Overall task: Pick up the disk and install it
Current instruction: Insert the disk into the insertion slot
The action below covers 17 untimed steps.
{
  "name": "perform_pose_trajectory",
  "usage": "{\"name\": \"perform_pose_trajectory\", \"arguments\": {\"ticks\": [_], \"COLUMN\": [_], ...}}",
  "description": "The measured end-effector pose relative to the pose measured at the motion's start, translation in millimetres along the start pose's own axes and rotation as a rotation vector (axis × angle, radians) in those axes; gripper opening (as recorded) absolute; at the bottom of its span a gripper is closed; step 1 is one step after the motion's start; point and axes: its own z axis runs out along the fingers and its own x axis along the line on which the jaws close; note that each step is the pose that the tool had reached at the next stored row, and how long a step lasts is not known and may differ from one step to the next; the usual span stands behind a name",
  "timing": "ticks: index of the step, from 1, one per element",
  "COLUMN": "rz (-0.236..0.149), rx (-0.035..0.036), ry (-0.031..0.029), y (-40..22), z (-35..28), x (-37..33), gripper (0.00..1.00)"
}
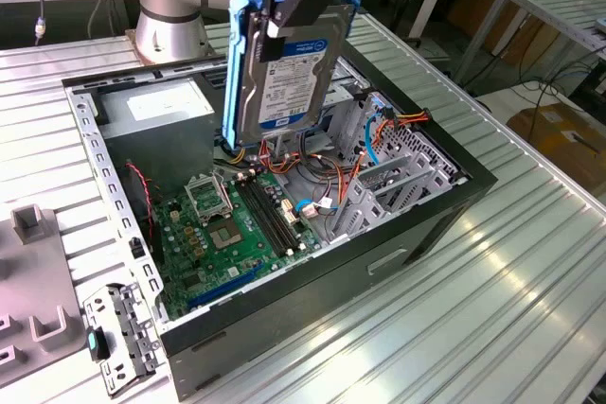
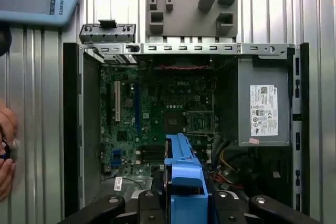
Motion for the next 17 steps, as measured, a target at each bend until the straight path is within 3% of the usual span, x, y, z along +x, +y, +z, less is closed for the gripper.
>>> {"name": "perform_pose_trajectory", "arguments": {"ticks": [1, 2, 3, 6, 9, 17], "rz": [0.000, 0.000, 0.000, 0.000, 0.000, 0.000], "rx": [0.0000, 0.0000, -0.0005, -0.0014, -0.0025, -0.0037], "ry": [0.0010, 0.0013, 0.0012, 0.0014, 0.0011, 0.0012], "y": [-6.4, -7.6, -9.5, -12.6, -21.7, -63.3], "z": [1.0, 2.4, 5.7, 7.4, 9.5, 13.1], "x": [1.0, 10.8, 30.2, 38.2, 41.7, 41.6], "gripper": [0.37, 0.37, 0.37, 0.37, 0.37, 0.37]}}
